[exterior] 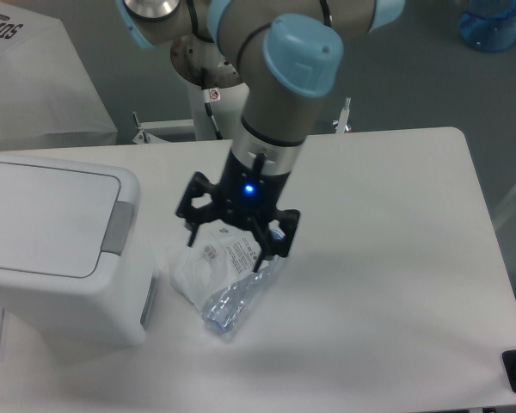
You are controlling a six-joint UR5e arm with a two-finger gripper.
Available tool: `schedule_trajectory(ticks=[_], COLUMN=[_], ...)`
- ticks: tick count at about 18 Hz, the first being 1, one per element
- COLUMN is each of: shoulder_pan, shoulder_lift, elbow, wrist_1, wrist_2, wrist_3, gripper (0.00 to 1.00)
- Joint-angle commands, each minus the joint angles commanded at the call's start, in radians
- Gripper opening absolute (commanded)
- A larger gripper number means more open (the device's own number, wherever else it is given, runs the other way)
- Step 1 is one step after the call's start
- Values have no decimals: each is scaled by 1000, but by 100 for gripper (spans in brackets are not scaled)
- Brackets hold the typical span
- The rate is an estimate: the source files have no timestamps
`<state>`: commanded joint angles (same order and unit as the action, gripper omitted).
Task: Open the trash can
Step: 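Move the gripper over the bag toward the trash can lid edge, then push the gripper against the lid edge to flip the lid open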
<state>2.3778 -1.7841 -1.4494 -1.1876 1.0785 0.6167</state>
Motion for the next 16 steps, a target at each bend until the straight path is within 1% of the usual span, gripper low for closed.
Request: schedule_trajectory(ticks=[2, 5, 12, 16], shoulder_pan=[-6, -15, -51, -54], shoulder_lift=[18, 37, 37, 43], elbow=[-34, -69, -72, -88], wrist_1=[48, 95, 103, 103], wrist_2=[-17, -19, -17, -17], wrist_3=[-18, -44, -51, -51], gripper=[100, 100, 100, 100])
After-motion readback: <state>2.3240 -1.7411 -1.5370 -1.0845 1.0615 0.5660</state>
